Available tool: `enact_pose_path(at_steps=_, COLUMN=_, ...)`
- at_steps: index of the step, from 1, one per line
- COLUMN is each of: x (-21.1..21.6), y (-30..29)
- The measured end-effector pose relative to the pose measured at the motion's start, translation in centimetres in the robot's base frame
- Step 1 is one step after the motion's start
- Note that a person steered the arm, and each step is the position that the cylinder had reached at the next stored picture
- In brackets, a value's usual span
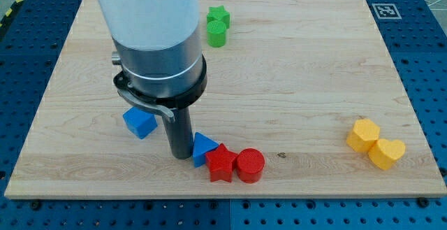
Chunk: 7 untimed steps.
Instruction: Move blue cube to the center
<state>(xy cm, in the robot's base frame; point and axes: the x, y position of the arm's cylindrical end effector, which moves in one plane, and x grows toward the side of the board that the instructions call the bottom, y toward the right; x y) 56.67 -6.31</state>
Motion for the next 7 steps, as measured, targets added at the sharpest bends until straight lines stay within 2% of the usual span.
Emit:
enact_pose_path(at_steps=2, x=-0.1, y=-0.7)
enact_pose_path(at_steps=4, x=-0.1, y=-9.9)
enact_pose_path(at_steps=6, x=-5.7, y=-8.5)
enact_pose_path(at_steps=7, x=-6.8, y=-8.1)
